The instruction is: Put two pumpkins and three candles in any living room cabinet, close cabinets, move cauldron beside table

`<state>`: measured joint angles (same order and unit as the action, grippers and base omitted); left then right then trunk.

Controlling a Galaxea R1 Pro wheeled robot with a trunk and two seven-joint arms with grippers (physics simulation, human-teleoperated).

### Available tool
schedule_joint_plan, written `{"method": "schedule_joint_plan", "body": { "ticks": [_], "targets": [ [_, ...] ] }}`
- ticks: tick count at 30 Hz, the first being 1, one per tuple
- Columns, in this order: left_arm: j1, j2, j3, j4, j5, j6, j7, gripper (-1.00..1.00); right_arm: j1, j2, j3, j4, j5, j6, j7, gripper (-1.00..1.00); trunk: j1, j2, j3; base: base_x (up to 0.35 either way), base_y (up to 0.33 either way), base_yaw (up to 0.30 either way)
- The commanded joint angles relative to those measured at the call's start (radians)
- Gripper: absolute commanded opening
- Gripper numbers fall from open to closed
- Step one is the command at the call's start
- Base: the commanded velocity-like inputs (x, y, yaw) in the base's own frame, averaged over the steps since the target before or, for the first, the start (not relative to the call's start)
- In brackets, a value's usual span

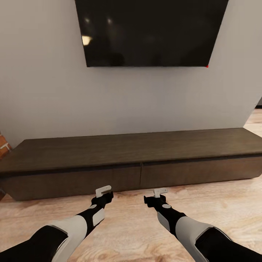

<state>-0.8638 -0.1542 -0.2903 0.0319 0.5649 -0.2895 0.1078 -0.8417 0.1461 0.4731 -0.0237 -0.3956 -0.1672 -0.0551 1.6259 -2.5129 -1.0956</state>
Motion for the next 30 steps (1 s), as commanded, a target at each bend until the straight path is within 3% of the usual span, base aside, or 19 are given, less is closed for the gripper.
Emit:
{"method": "schedule_joint_plan", "body": {
  "ticks": [1, 12, 27, 30],
  "targets": [
    [-0.001, -0.001, -0.008, 0.003, 0.004, -0.005, 0.003, 1.00, 0.000, 0.000, 0.009, 0.001, -0.008, -0.002, -0.003, 1.00, 0.000, 0.000, 0.000, -0.004, -0.024, 0.130],
    [-0.001, -0.002, -0.009, 0.002, 0.004, -0.004, 0.003, 1.00, 0.000, 0.000, 0.009, 0.000, -0.006, 0.001, -0.009, 1.00, 0.000, 0.000, 0.007, -0.001, -0.192, 0.108],
    [-0.001, -0.002, -0.009, -0.021, 0.004, 0.004, 0.001, 1.00, 0.000, -0.001, 0.004, -0.001, -0.010, 0.003, -0.012, 1.00, 0.000, 0.000, 0.007, 0.000, -0.014, 0.001],
    [-0.001, -0.002, -0.009, -0.041, 0.004, 0.032, 0.002, 1.00, 0.000, -0.002, 0.003, -0.001, -0.013, 0.004, -0.012, 1.00, 0.000, 0.000, 0.007, 0.000, 0.000, 0.000]
  ]
}}
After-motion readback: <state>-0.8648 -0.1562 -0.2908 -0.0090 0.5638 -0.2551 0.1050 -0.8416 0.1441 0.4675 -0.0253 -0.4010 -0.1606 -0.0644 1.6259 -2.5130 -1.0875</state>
